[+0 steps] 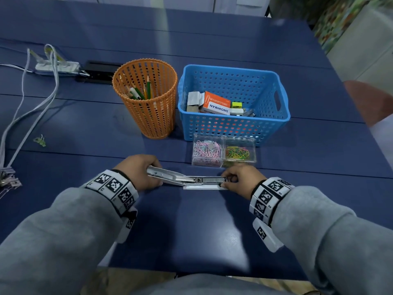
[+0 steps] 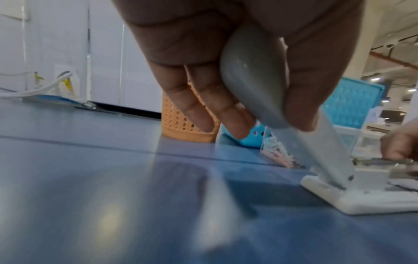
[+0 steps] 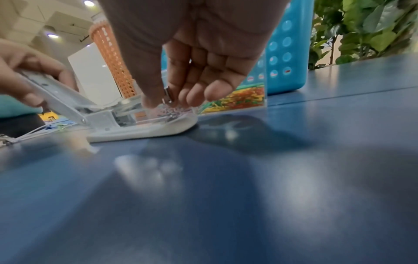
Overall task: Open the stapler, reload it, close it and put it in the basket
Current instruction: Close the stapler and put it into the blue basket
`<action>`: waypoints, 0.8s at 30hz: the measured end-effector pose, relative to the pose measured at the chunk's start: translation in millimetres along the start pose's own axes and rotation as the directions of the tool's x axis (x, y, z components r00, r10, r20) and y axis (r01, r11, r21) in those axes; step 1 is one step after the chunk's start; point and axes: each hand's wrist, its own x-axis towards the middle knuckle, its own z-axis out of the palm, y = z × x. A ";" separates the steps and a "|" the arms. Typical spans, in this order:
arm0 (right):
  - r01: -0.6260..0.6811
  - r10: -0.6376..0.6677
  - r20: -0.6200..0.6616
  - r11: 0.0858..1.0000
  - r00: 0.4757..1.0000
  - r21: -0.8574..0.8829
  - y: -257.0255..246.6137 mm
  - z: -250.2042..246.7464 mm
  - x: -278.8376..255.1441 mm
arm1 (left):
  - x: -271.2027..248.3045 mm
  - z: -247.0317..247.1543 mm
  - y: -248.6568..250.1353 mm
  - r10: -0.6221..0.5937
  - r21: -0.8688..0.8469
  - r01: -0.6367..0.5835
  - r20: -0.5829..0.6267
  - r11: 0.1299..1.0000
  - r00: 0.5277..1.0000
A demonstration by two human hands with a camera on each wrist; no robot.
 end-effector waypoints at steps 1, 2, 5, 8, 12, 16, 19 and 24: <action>-0.004 0.004 0.001 1.000 1.000 0.007 0.6 1.4 -0.1 | -1.4 -2.5 5.4 0.021 0.010 -0.021 -0.012 1.000 1.000; -0.004 0.004 0.005 1.000 1.000 0.011 0.6 2.3 -0.3 | -2.8 -4.6 12.1 0.045 0.030 -0.045 -0.022 0.999 0.999; -0.001 0.001 -0.003 1.000 1.000 0.023 0.7 3.9 0.1 | -4.5 -8.0 31.0 0.119 0.015 -0.119 -0.049 0.993 0.992; -0.020 0.020 -0.005 0.999 1.000 0.040 2.1 6.3 1.0 | -1.1 -5.0 46.9 0.180 -0.014 -0.181 -0.043 0.983 0.983; -0.040 0.040 0.009 0.998 0.999 0.050 4.1 10.6 2.3 | 11.3 16.1 66.7 0.282 -0.019 -0.281 0.018 0.959 0.959; -0.042 0.043 -0.005 0.994 0.999 0.098 6.2 15.4 1.8 | 23.7 48.6 77.3 0.289 -0.006 -0.292 0.168 0.956 0.943; -0.056 0.064 -0.039 0.983 0.997 0.178 11.5 20.0 2.0 | 27.9 66.2 77.9 0.250 0.024 -0.262 0.231 0.965 0.940; -0.085 0.084 0.015 0.978 0.996 0.189 16.7 21.4 -1.9 | 31.2 76.9 77.4 0.156 0.281 -0.242 0.295 0.929 0.943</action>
